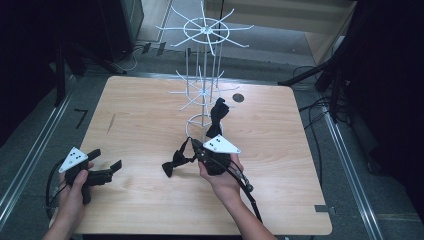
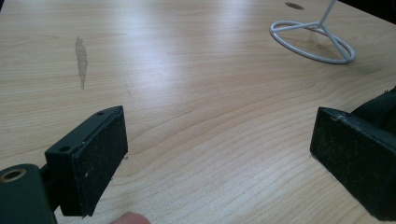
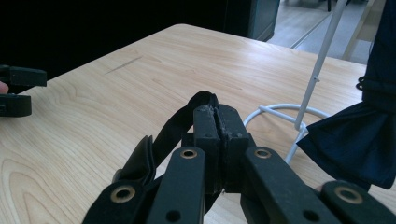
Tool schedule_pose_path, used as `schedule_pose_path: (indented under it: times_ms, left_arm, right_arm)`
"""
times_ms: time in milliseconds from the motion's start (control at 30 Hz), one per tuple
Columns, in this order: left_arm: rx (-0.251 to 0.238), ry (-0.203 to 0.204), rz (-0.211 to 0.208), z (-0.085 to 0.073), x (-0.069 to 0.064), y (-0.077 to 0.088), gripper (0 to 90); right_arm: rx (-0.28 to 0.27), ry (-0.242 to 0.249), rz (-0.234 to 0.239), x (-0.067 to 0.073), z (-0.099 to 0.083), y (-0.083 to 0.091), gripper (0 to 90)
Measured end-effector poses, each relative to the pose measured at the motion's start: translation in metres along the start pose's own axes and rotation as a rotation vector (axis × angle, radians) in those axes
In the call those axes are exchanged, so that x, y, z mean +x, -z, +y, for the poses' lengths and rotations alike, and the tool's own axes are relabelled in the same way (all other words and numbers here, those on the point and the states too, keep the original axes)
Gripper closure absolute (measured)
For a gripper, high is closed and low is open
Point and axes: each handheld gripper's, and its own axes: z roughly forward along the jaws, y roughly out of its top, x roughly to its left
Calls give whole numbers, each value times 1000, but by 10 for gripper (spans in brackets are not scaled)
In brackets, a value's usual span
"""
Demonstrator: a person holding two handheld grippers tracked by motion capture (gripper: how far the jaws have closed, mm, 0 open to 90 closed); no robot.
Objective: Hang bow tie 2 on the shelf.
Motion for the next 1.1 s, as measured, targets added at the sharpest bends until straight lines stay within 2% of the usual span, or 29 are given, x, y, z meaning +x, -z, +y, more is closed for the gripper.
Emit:
schedule_pose_path:
  times_ms: [633,1100]
  left_arm:
    - [2,0,-2,0,0,0,47]
    - [2,1,-4,0,0,0,47]
  right_arm:
    - [-45,-8,-14,-9,8,12,896]
    - [-85,7,-20,-12,17,22,896]
